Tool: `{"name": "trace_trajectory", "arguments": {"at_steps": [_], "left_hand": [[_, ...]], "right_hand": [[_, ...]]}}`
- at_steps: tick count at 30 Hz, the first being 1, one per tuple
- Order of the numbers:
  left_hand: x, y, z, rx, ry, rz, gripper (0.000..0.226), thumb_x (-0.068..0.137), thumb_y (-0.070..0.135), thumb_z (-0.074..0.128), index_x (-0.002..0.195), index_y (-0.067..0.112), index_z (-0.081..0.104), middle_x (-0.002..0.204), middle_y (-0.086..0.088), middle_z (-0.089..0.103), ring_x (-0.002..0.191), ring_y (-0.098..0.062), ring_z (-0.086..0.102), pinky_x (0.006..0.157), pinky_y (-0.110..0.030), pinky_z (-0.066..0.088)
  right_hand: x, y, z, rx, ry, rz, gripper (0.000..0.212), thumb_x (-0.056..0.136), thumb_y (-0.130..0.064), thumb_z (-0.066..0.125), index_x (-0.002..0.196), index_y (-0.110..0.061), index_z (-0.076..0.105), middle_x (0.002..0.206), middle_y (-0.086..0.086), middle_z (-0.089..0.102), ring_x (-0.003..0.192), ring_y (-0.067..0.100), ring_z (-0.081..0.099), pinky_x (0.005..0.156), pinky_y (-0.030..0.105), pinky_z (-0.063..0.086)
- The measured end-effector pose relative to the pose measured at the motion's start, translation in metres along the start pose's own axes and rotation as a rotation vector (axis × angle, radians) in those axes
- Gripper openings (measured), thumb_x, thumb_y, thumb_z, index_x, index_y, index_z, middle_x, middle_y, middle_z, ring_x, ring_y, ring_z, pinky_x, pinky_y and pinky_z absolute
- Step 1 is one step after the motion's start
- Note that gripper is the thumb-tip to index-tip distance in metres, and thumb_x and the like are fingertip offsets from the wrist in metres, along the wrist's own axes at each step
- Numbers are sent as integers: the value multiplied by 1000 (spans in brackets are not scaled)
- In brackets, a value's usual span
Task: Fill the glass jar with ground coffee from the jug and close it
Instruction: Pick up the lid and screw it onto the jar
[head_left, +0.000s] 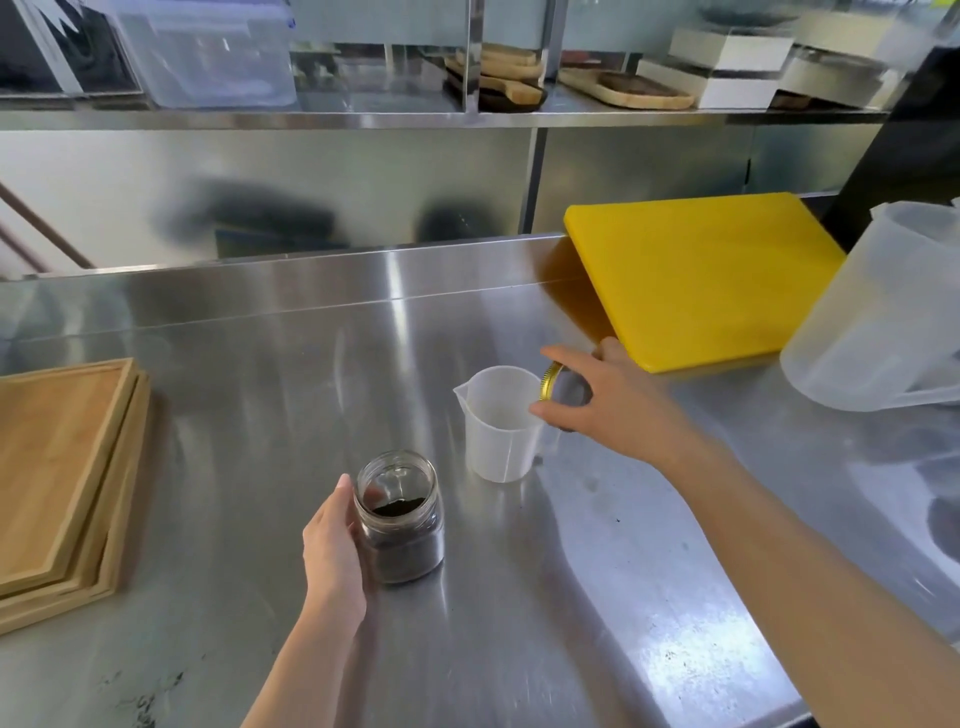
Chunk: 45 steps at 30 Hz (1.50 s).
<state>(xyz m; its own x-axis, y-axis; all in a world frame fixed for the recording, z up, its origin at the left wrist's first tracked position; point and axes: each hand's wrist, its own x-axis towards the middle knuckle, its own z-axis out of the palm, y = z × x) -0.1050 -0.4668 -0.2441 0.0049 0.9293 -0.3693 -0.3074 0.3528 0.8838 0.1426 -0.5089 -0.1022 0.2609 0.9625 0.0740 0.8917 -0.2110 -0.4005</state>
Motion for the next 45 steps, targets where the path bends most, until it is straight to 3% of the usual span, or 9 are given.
{"name": "trace_trajectory", "arguments": {"at_steps": [5,8,12,18,24,30,36,40,45], "left_hand": [[-1,2,-2,-23,13,4,31,90,37,52,85,12,69,80,-4,67,74,-19,60,73,-30,43],[-5,2,-4,-35,17,21,30,92,34,51,80,13,69,77,-3,68,72,-18,61,72,-28,45],[-3,-1,-11,-31,24,2,34,84,41,56,63,21,74,79,-4,71,86,-26,62,89,-39,44],[-8,0,-14,12,26,23,36,77,48,56,69,19,76,88,-11,74,97,-33,65,104,-51,42],[-12,4,-15,69,13,29,50,71,55,55,88,12,75,102,-16,73,108,-36,63,107,-54,40],[-20,8,-23,137,-269,116,58,78,60,58,115,16,66,120,-16,67,120,-38,55,109,-62,31],[-27,14,-28,401,-415,209,87,57,52,77,135,33,42,138,12,53,132,-8,44,113,-43,33],[-29,12,-21,529,-398,262,95,56,48,80,136,42,30,141,11,45,135,-7,36,114,-42,31],[-25,8,-15,580,-372,321,86,51,59,82,121,65,31,139,12,46,134,-17,38,111,-50,34]], "right_hand": [[-7,-31,10,183,51,-143,51,73,-49,71,106,-26,41,108,1,46,91,15,51,73,23,51],[-12,-47,20,279,20,-150,53,69,-44,76,101,-21,41,102,-1,48,85,14,50,67,21,49],[-21,-56,37,353,-37,-154,50,67,-43,78,94,-17,45,94,-5,54,87,18,54,72,33,53],[-31,-65,63,348,-123,-282,42,69,-35,79,83,-11,48,105,3,57,95,18,50,84,35,48],[-30,-74,69,275,-174,-367,39,73,-36,75,87,-10,48,104,5,56,91,10,38,87,30,39],[-23,-77,69,225,-199,-425,41,75,-39,73,99,-17,49,101,-7,52,89,-9,39,86,24,33],[-18,-78,68,186,-238,-495,53,77,-40,72,119,-25,44,115,-12,49,99,0,36,96,25,30],[-17,-77,66,180,-278,-519,58,76,-40,72,124,-28,42,124,-10,50,107,1,33,97,22,27],[-13,-75,67,143,-328,-559,60,75,-42,72,125,-31,42,126,-12,50,112,2,37,101,25,25]]}}
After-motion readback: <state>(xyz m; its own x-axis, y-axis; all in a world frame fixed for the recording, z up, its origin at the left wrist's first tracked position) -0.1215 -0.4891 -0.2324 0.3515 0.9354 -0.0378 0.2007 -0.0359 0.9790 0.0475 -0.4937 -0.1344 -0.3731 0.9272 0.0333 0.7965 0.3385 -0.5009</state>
